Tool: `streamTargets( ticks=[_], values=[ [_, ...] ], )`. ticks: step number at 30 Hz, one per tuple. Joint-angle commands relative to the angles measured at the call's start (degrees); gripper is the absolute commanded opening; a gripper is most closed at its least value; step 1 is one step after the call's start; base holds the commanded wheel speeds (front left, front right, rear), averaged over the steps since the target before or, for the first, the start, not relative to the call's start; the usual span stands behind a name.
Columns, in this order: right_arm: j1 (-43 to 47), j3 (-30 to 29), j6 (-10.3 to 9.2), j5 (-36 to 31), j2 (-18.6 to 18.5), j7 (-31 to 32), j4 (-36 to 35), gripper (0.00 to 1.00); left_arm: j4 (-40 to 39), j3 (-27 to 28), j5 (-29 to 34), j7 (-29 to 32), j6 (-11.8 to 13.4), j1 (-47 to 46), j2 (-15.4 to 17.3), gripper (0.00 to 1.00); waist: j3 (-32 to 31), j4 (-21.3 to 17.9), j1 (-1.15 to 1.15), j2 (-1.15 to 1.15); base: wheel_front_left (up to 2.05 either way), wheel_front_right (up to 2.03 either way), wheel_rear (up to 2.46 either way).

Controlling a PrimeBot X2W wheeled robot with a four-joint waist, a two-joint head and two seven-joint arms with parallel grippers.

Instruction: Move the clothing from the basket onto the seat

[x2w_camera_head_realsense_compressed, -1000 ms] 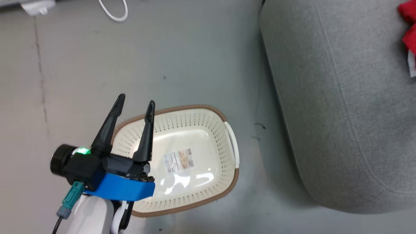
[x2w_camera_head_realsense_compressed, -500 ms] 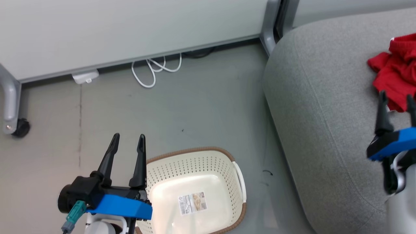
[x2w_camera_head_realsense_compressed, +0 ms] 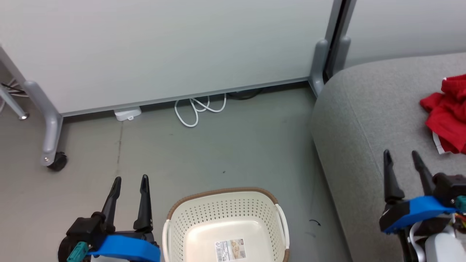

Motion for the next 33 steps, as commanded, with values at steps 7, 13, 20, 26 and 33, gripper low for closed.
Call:
streamTargets(
  ticks=[7,13,20,26,33],
  values=[
    [5.6,5.0,0.03,3.4,0.1,1.5,-2.5,1.0,1.4,1.4,-0.1,-0.1,0.0,1.7,0.1,1.0,-2.6,3.0,0.01,0.0,0.0,0.0,0.0],
    [7.7,7.0,0.03,4.3,0.1,1.7,-3.5,1.0,2.5,1.2,-0.4,-0.1,0.0,2.0,0.5,1.0,-3.4,4.4,0.01,0.0,0.0,0.0,0.0],
    [9.1,8.5,0.03,4.4,0.1,1.4,-4.0,1.0,3.8,0.0,-0.2,-0.1,0.0,1.7,1.9,1.0,-3.5,5.1,0.01,0.0,0.0,0.0,0.0],
    [9.5,9.2,0.03,4.9,0.1,1.2,-3.4,1.0,3.4,-0.3,0.1,-0.1,0.0,1.5,2.4,1.0,-3.1,4.9,0.01,0.0,0.0,0.0,0.0],
    [9.3,9.4,0.03,5.2,0.1,1.0,-3.1,1.0,3.5,-0.7,-0.3,-0.1,0.0,1.4,2.6,1.0,-2.9,4.8,0.01,0.0,0.0,0.0,0.0]
  ],
)
